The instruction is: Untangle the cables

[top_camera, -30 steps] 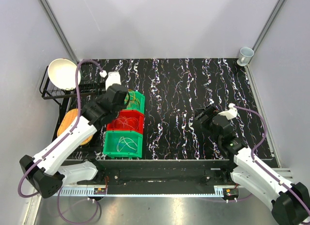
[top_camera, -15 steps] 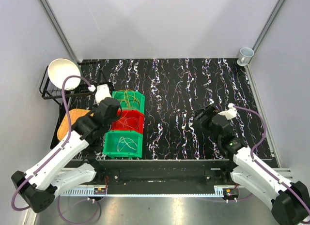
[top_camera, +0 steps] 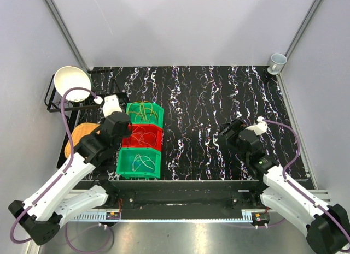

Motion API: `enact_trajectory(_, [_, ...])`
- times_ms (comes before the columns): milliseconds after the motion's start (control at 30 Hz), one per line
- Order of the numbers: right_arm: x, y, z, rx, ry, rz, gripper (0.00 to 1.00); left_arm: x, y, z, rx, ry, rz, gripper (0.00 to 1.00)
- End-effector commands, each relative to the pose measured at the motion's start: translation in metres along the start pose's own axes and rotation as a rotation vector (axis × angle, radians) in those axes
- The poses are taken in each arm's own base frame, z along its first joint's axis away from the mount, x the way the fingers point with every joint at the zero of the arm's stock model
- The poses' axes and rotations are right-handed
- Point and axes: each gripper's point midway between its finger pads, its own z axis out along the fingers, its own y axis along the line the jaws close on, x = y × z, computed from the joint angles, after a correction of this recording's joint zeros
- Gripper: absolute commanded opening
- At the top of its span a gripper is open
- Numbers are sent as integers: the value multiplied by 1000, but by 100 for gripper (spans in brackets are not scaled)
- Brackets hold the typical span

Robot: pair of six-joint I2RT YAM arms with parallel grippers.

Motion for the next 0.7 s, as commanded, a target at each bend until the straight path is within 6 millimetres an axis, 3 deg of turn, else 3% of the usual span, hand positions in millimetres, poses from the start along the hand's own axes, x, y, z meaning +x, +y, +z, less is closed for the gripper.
enact_trajectory(0, [-10, 11, 1, -27, -28, 25, 100, -7, -3, 3, 3, -31, -11, 0])
enact_trajectory(667, [-10, 11, 0, -32, -29, 26, 100, 42, -37, 64, 11, 31, 5, 0])
